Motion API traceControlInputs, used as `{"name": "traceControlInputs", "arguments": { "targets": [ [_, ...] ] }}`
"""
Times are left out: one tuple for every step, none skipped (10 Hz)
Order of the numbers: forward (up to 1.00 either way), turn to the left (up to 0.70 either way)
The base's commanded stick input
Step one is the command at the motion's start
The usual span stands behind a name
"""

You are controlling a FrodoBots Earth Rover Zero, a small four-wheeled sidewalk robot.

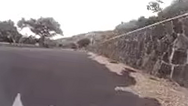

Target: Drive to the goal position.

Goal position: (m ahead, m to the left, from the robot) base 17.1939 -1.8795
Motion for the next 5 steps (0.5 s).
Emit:
{"name": "traceControlInputs", "arguments": {
  "targets": [
    [0.50, 0.00],
    [0.50, 0.00],
    [0.50, 0.00],
    [0.50, 0.00],
    [0.50, 0.00]
  ]
}}
